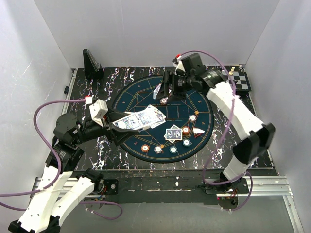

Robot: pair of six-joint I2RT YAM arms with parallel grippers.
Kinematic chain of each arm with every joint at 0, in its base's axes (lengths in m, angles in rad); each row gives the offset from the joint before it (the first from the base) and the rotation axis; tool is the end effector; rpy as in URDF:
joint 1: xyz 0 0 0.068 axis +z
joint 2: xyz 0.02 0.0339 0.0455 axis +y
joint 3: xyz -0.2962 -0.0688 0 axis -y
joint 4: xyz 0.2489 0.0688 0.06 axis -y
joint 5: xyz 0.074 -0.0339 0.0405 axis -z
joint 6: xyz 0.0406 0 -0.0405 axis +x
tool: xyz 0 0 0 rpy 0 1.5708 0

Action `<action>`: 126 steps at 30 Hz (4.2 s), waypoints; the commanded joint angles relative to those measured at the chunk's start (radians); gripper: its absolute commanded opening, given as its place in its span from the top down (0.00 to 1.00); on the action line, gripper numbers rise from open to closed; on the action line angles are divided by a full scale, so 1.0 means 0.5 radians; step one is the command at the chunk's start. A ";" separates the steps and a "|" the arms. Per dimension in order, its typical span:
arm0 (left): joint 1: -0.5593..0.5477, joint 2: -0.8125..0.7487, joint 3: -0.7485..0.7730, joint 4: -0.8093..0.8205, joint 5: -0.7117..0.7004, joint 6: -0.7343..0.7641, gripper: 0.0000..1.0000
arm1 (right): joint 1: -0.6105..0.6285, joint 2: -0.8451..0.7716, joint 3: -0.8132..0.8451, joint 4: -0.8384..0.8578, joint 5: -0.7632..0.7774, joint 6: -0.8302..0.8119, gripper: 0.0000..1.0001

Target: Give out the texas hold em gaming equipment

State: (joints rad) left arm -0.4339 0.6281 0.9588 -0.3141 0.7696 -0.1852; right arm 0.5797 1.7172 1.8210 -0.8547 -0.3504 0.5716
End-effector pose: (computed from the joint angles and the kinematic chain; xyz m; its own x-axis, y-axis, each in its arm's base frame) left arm 0.0783 -0.0674 0.4268 -0.1570 -0.0730 -0.9849 0.9200 0.3517 -0.1728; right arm 0.3157 0.2234 0.4155 -0.8720 0.0364 -0.4882 -0.3005 0.7474 0.5925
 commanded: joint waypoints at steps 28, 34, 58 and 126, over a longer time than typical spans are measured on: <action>0.024 0.017 -0.117 0.039 -0.110 0.174 1.00 | 0.592 -0.161 0.254 -0.454 0.118 0.081 0.27; 0.024 0.042 -0.114 0.061 -0.088 0.192 1.00 | 0.635 -0.121 0.264 -0.441 0.075 0.105 0.28; 0.024 -0.020 -0.062 0.116 -0.054 0.085 1.00 | 0.430 -0.342 0.184 -0.644 0.354 0.035 0.25; 0.027 0.124 0.088 -0.049 -0.214 0.275 0.70 | 0.497 -0.419 -0.654 1.384 -1.060 1.087 0.99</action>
State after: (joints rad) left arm -0.4236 0.6651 0.9356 -0.2985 0.6918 -0.0883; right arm 0.8124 1.5066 1.5120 -0.2211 -0.8261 1.1194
